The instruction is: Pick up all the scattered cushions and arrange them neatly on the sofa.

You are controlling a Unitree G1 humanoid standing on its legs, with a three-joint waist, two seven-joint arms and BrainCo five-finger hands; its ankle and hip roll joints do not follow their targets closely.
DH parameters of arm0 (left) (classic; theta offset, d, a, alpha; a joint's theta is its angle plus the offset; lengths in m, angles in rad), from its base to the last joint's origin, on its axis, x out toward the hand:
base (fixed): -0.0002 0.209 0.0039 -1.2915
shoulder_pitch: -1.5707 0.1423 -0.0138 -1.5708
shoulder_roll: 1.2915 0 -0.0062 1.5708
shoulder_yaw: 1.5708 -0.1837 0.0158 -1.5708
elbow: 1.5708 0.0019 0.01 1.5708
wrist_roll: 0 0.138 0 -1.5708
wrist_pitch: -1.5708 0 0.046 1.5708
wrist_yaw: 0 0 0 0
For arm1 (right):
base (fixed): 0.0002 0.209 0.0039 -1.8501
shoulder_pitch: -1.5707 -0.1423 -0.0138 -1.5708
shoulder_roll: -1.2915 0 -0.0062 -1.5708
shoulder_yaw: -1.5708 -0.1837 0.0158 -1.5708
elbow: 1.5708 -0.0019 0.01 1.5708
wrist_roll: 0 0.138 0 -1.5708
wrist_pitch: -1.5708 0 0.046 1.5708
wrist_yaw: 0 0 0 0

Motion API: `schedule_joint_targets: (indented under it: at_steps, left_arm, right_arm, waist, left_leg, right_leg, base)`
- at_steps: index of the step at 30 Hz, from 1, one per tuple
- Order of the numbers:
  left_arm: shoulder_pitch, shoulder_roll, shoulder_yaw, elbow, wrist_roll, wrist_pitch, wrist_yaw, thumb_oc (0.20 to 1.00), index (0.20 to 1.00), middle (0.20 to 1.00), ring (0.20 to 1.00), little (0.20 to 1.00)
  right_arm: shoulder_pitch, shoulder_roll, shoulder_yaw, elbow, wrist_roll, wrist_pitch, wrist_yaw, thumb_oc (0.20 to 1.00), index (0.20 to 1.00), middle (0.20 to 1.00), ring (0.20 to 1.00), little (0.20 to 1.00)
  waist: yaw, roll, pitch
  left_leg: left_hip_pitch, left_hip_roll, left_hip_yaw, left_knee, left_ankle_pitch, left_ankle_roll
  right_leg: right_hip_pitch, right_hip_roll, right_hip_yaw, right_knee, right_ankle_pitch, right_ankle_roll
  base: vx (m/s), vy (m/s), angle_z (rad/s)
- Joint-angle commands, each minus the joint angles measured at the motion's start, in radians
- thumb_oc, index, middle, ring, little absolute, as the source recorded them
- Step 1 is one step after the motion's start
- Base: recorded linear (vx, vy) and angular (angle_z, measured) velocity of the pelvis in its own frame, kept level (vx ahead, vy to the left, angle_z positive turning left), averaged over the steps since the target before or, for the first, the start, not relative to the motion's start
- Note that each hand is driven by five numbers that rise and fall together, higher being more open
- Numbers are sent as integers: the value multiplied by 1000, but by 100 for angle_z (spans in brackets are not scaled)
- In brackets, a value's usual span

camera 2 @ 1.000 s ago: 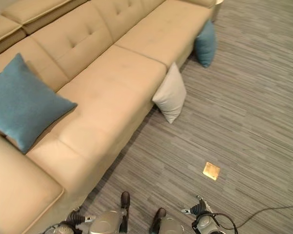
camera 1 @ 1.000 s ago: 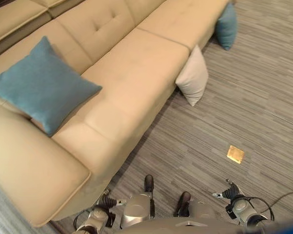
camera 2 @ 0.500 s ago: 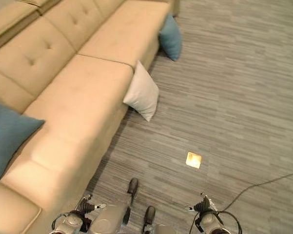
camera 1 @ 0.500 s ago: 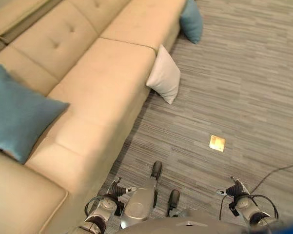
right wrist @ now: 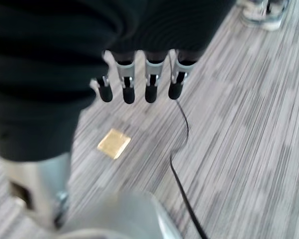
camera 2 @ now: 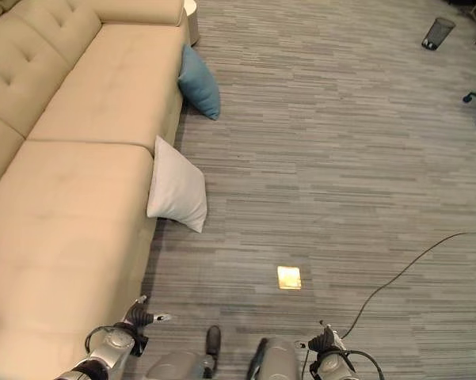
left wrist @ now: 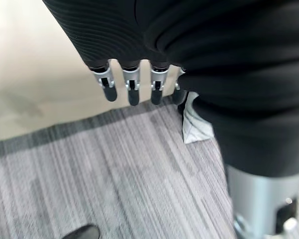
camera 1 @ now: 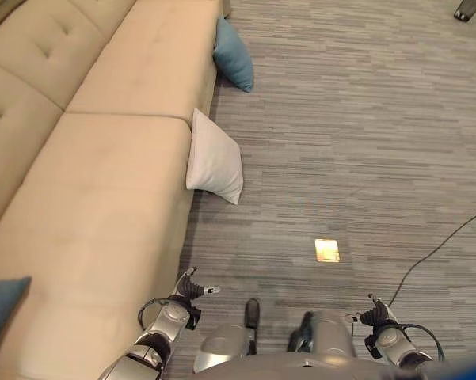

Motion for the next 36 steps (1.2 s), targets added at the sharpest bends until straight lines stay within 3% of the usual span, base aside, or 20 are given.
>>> schedule_joint_targets:
  at_steps: [1, 5, 6, 8, 10, 14, 15, 16, 20, 23, 24, 25, 26, 27, 29, 32, 34, 36]
  left_arm:
    - [16, -2, 21, -1, -19, -14, 2, 1000, 1000, 1000, 1000, 1000]
    - [12, -19, 11, 14, -9, -19, 6, 1000, 1000, 1000, 1000, 1000]
    - [11, -23, 6, 15, -14, -17, 6, 1000, 1000, 1000, 1000, 1000]
    - [0, -33, -7, 7, -21, -19, 3, 1000, 1000, 1000, 1000, 1000]
    - [-2, -32, -9, -13, -64, -26, -8, 1000, 1000, 1000, 1000, 1000]
    - [-5, -46, -25, -1, -54, -16, -2, 1000, 1000, 1000, 1000, 1000]
    - [-3, -50, -28, 8, -46, -9, 3, 1000, 1000, 1000, 1000, 1000]
    - [5, -54, -22, 21, -36, -4, 11, 1000, 1000, 1000, 1000, 1000]
    - [40, -46, 10, 34, -47, -4, 13, 1000, 1000, 1000, 1000, 1000]
    - [60, -35, 42, 46, -57, 1, 15, 1000, 1000, 1000, 1000, 1000]
    - [58, -23, 45, 34, -62, 0, 19, 1000, 1000, 1000, 1000, 1000]
    - [58, -23, 45, 33, -62, 0, 19, 1000, 1000, 1000, 1000, 1000]
    - [55, -14, 46, 28, -63, -1, 19, 1000, 1000, 1000, 1000, 1000]
    - [56, -14, 45, 27, -65, -2, 22, 1000, 1000, 1000, 1000, 1000]
    - [60, -15, 46, 25, -68, -8, 32, 1000, 1000, 1000, 1000, 1000]
    - [64, -16, 46, 27, -58, -8, 25, 1000, 1000, 1000, 1000, 1000]
    - [61, -17, 46, 39, -44, -12, 20, 1000, 1000, 1000, 1000, 1000]
    - [56, -21, 39, 50, -33, -12, 15, 1000, 1000, 1000, 1000, 1000]
  right_arm:
    - [-2, -35, -12, 11, -4, 11, -8, 1000, 1000, 1000, 1000, 1000]
    - [22, -27, -20, 21, 2, 8, -11, 1000, 1000, 1000, 1000, 1000]
    - [33, -23, -27, 25, 17, -1, -16, 1000, 1000, 1000, 1000, 1000]
    - [49, 4, -23, 16, 23, -20, -37, 1000, 1000, 1000, 1000, 1000]
    - [39, 1, -29, 2, 23, -9, -47, 1000, 1000, 1000, 1000, 1000]
    - [28, 0, -16, -9, 20, -9, -65, 1000, 1000, 1000, 1000, 1000]
    - [28, 1, -6, -12, 13, -9, -77, 1000, 1000, 1000, 1000, 1000]
    - [32, 5, 11, -26, 2, -12, -91, 1000, 1000, 1000, 1000, 1000]
    - [46, 14, 22, -46, -27, -6, -86, 1000, 1000, 1000, 1000, 1000]
    - [38, 22, 30, -57, -68, 4, -80, 1000, 1000, 1000, 1000, 1000]
    - [30, 22, 29, -68, -81, 9, -74, 1000, 1000, 1000, 1000, 1000]
    - [30, 22, 29, -69, -81, 9, -74, 1000, 1000, 1000, 1000, 1000]
    - [20, 15, 26, -79, -88, 11, -66, 1000, 1000, 1000, 1000, 1000]
    - [14, 15, 27, -84, -93, 12, -67, 1000, 1000, 1000, 1000, 1000]
    - [7, 11, 31, -88, -103, 11, -67, 1000, 1000, 1000, 1000, 1000]
    - [-2, -1, 38, -84, -106, 13, -56, 1000, 1000, 1000, 1000, 1000]
    - [-4, -16, 31, -85, -97, 15, -53, 1000, 1000, 1000, 1000, 1000]
    - [-2, -24, 30, -77, -94, 19, -45, 1000, 1000, 1000, 1000, 1000]
  waist:
    - [20, -20, 27]
    - [-9, -35, 4]
    - [-15, -35, -11]
    - [-12, -34, -10]
    - [10, -41, 19]
    - [28, -50, 26]
    - [34, -41, 24]
    - [56, -17, 18]
    - [81, -36, 5]
    - [109, -51, -14]
    - [104, -42, -9]
    - [104, -43, -10]
    - [89, -26, -2]
    - [80, -18, -1]
    - [68, -3, 2]
    - [54, 1, 1]
    - [31, -6, 2]
    - [17, -4, 4]
  left_leg:
    - [-31, 60, -53, 148, -132, -64]
    - [24, 58, -80, 156, -183, -77]
    - [34, 83, -85, 180, -195, -100]
    - [-19, 116, -63, 326, -172, -133]
    - [-186, 148, -51, 596, -82, -143]
    - [-264, 116, -32, 468, -118, -127]
    - [-279, 104, -34, 378, -76, -128]
    - [-310, 90, -44, 215, 43, -143]
    - [-300, 75, -36, 207, 48, -131]
    - [-257, 62, -27, 217, -1, -99]
    - [-221, 64, -27, 217, -26, -78]
    - [-222, 62, -26, 218, -27, -77]
    - [-188, 61, -29, 218, -47, -60]
    - [-163, 60, -31, 211, -59, -51]
    - [-121, 52, -51, 182, -71, -43]
    - [-86, 40, -78, 168, -87, -49]
    - [-52, 20, -136, 166, -110, -58]
    - [-26, 17, -173, 165, -127, -62]
  right_leg:
    - [124, 56, -28, -250, 197, -6]
    - [138, 69, -7, -283, 237, -13]
    - [163, 82, -20, -295, 230, -30]
    - [222, 106, -41, -324, 214, -56]
    - [314, 138, -48, -380, 174, -110]
    - [357, 149, -37, -408, 142, -96]
    - [368, 164, -33, -416, 130, -91]
    - [403, 211, -9, -416, 90, -91]
    - [438, 221, 14, -381, 46, -96]
    - [425, 185, 3, -222, 21, -62]
    - [351, 147, -12, -52, 53, -17]
    - [346, 144, -11, -45, 50, -16]
    - [276, 112, -22, 106, 105, 16]
    - [248, 95, -31, 135, 128, 20]
    - [213, 74, -44, 98, 121, -2]
    - [194, 70, -24, -67, 119, -24]
    - [146, 81, 93, -225, 179, -13]
    - [119, 101, 164, -240, 203, -8]
  base:
    - [300, -92, -4]
    - [372, -133, 26]
    - [289, -198, 62]
    - [283, -263, 62]
    - [282, -260, 6]
    - [272, -49, -17]
    - [431, 87, -7]
    - [357, 77, 10]
    - [337, 89, -38]
    - [280, 177, -37]
    - [154, 157, -60]
    - [189, 195, -47]
    - [158, 127, -6]
    - [224, 146, 39]
    - [220, 29, 58]
    - [245, -78, 33]
    - [343, -150, 37]
    - [294, -155, 85]
